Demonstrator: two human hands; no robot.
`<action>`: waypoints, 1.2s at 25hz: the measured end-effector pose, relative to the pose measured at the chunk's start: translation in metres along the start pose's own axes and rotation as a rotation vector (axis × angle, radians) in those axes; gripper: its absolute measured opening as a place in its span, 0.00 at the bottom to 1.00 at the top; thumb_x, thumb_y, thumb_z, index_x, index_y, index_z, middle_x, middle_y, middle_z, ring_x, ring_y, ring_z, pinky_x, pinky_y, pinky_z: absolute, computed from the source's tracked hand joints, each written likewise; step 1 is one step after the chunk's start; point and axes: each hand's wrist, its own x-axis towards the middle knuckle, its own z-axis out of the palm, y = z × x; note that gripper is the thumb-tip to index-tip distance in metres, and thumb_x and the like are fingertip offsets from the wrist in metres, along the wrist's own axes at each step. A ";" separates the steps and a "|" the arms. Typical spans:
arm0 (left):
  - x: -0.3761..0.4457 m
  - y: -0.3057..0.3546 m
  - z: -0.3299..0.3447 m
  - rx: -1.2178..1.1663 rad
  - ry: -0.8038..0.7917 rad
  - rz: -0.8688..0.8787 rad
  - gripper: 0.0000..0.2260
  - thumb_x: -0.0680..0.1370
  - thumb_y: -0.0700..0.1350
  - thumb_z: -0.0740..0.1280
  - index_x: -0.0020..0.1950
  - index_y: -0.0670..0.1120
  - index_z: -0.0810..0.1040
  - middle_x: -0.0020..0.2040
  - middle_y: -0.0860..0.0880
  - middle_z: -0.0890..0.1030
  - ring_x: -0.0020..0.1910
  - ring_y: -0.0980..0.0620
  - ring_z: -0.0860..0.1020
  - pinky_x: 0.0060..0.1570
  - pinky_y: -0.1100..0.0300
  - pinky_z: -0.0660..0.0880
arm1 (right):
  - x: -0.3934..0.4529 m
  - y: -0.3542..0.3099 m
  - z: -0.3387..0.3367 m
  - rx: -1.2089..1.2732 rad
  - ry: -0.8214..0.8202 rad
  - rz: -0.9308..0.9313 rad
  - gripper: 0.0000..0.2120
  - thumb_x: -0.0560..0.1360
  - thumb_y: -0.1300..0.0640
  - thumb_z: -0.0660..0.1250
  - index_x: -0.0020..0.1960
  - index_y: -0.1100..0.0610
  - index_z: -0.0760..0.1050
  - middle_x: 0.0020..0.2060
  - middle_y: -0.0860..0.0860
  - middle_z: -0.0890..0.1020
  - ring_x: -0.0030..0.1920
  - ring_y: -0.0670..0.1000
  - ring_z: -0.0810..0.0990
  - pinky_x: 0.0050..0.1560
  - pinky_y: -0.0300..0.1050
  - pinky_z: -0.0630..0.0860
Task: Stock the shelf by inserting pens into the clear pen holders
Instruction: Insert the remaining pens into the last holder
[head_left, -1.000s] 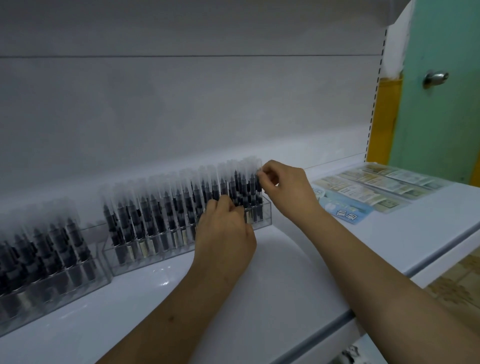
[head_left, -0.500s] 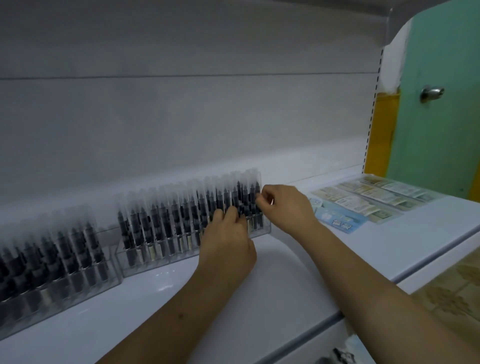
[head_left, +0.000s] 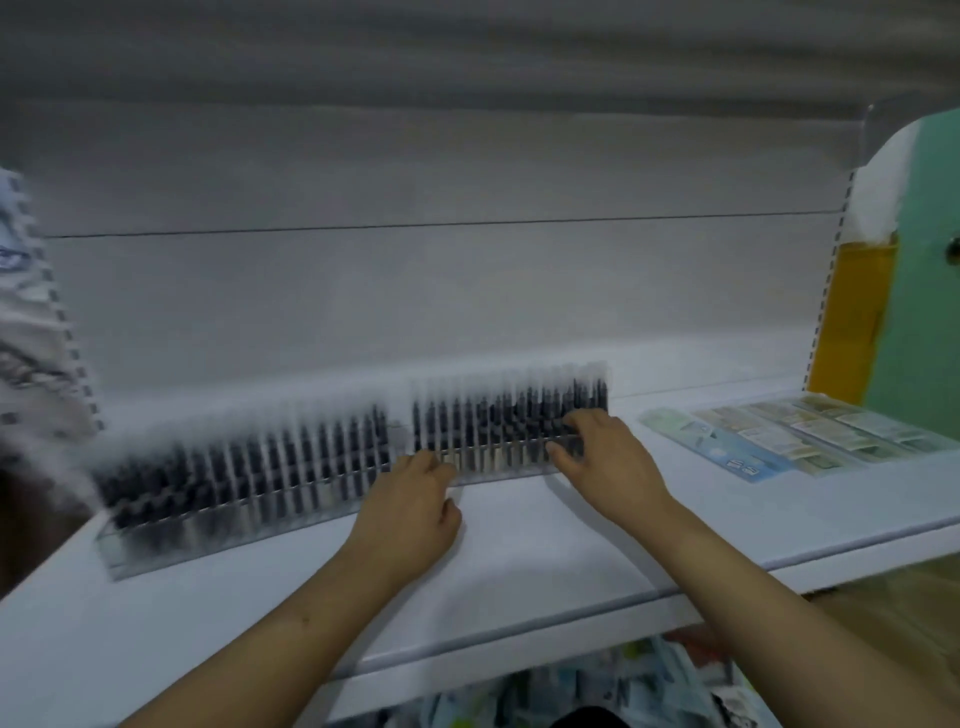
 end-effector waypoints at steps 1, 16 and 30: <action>-0.013 -0.010 -0.008 0.030 0.007 -0.050 0.18 0.78 0.46 0.61 0.68 0.46 0.75 0.61 0.47 0.76 0.58 0.46 0.74 0.54 0.53 0.73 | -0.006 -0.015 0.001 0.010 -0.048 -0.060 0.24 0.80 0.45 0.62 0.71 0.56 0.69 0.65 0.53 0.74 0.64 0.54 0.72 0.59 0.45 0.70; -0.128 -0.117 -0.046 0.221 -0.032 -0.754 0.30 0.78 0.55 0.61 0.78 0.51 0.57 0.75 0.39 0.59 0.70 0.32 0.61 0.66 0.42 0.68 | -0.025 -0.125 0.063 -0.100 -0.240 -0.377 0.31 0.81 0.47 0.59 0.80 0.54 0.53 0.78 0.53 0.58 0.75 0.56 0.59 0.74 0.49 0.61; -0.111 -0.168 -0.050 0.088 0.100 -0.672 0.26 0.75 0.47 0.64 0.72 0.42 0.67 0.71 0.41 0.65 0.65 0.41 0.71 0.53 0.51 0.75 | 0.007 -0.146 0.111 -0.295 -0.073 -0.398 0.26 0.58 0.56 0.80 0.56 0.56 0.84 0.49 0.49 0.85 0.45 0.52 0.82 0.43 0.47 0.79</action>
